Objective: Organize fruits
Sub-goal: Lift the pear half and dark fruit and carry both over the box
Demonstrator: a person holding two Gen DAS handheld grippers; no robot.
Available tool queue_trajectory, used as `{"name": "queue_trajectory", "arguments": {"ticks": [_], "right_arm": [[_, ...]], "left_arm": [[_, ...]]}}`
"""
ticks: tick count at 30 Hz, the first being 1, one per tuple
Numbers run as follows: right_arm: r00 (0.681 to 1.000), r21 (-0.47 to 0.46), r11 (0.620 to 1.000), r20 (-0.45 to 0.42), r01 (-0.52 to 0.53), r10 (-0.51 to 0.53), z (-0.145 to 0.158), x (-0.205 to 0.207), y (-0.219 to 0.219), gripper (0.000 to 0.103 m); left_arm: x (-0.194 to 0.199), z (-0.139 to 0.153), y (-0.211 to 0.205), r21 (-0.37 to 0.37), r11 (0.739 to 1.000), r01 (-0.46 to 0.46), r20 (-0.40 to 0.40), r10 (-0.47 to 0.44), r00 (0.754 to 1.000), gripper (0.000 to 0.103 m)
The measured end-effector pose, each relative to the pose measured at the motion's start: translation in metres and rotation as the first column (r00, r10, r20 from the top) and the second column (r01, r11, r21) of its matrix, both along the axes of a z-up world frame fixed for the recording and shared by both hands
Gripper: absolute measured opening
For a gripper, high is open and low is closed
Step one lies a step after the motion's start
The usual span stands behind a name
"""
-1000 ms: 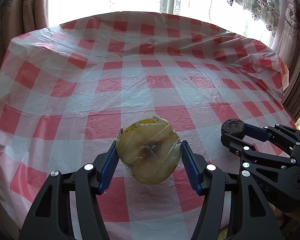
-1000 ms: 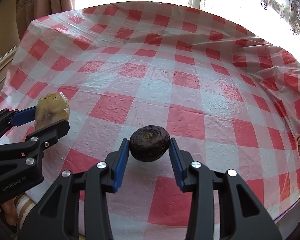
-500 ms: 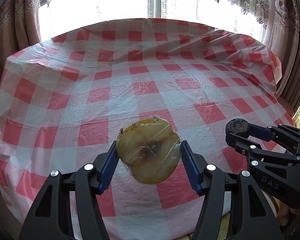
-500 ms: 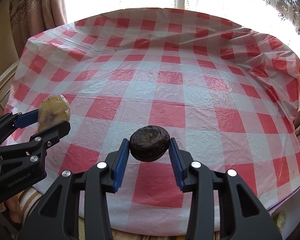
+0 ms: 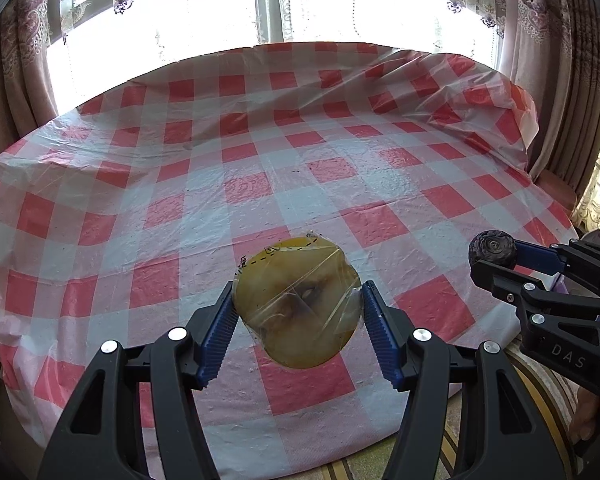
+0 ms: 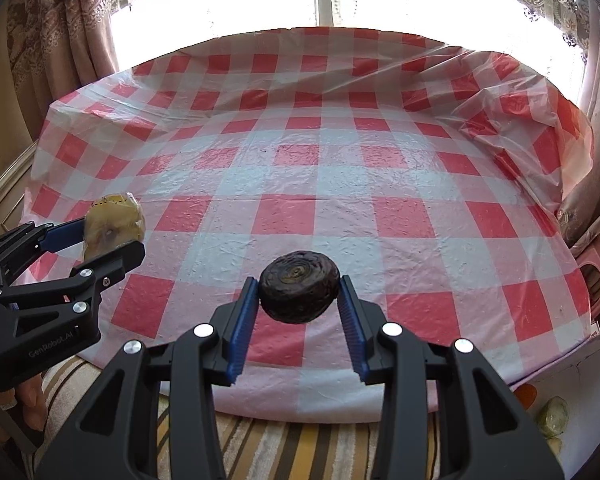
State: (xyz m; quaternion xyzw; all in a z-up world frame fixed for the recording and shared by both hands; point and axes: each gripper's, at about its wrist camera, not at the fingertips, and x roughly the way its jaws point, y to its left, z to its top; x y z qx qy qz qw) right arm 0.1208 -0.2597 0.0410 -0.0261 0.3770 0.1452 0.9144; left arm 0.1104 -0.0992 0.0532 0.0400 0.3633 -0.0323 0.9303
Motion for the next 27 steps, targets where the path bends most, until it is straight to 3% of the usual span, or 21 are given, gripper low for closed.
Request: {"name": "queue_trajectory", "arguments": {"ticks": [12,27], "right_arm": [[0.995,-0.004,0.995,0.006,0.098,-0.098,0.007,-0.019,-0.059,0.041],[0.97,-0.021,0.969,-0.002,0.245,-0.245,0.001,-0.036,-0.138,0.041]], "left_arm": [[-0.003,0.007,-0.056,0.028,0.992,0.124,-0.003,-0.124,0.992,0.059],[-0.006,0.012,-0.135,0.097,0.954,0.284,0.0,-0.286,0.958,0.059]]}}
